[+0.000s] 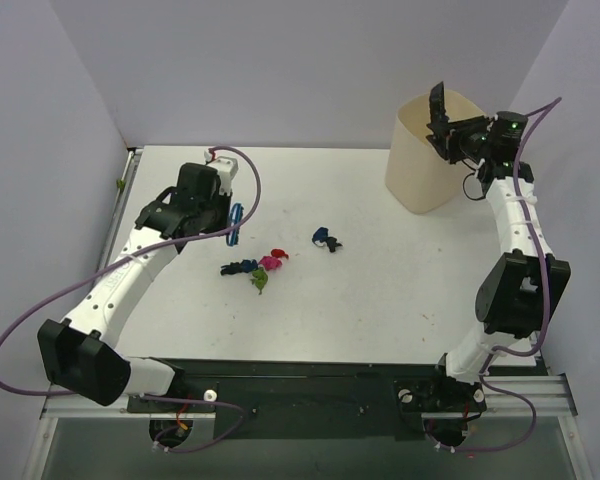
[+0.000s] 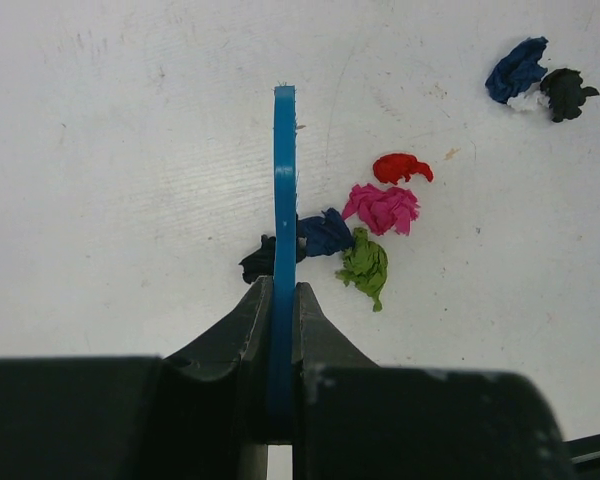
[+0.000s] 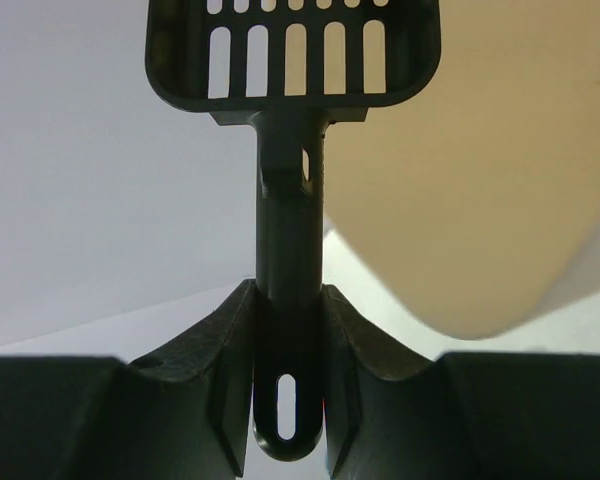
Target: Sweep away the paper scraps from the table
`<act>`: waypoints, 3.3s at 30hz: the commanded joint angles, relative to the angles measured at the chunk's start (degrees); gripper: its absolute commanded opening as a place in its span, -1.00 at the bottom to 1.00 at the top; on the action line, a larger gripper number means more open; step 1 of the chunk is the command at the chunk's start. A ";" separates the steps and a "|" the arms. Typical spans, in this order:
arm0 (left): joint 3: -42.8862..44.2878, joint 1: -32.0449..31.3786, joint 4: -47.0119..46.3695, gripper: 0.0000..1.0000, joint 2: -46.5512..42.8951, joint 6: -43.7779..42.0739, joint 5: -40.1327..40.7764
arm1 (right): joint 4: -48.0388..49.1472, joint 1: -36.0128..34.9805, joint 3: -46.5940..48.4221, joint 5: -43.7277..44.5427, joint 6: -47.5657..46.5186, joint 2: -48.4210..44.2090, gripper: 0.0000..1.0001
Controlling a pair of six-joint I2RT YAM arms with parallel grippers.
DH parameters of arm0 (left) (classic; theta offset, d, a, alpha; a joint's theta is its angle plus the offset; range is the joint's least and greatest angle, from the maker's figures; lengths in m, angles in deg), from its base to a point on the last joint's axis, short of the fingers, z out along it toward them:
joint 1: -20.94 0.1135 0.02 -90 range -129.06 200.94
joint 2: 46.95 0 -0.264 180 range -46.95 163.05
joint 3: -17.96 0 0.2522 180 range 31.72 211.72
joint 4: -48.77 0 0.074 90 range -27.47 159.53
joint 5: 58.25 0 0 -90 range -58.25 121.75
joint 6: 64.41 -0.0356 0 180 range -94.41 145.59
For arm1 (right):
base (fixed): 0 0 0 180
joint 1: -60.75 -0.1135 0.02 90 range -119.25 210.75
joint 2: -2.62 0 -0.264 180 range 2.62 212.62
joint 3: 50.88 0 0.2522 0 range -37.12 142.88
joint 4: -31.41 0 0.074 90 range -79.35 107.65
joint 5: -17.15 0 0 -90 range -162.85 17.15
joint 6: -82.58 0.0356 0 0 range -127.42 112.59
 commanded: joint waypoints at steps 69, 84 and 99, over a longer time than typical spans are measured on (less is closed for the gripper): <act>2.32 -0.63 -4.03 -1.00 -0.15 0.75 -1.99 | -46.18 -21.31 14.45 12.64 -43.91 -11.99 -1.00; 17.25 -5.11 -3.41 -1.00 17.68 -5.57 -3.32 | -47.09 -43.02 -25.14 40.37 -49.29 -29.37 -1.00; 40.36 -11.71 0.70 -1.00 41.67 -26.30 0.47 | -40.58 -46.62 -35.72 35.09 -52.02 -31.33 -1.00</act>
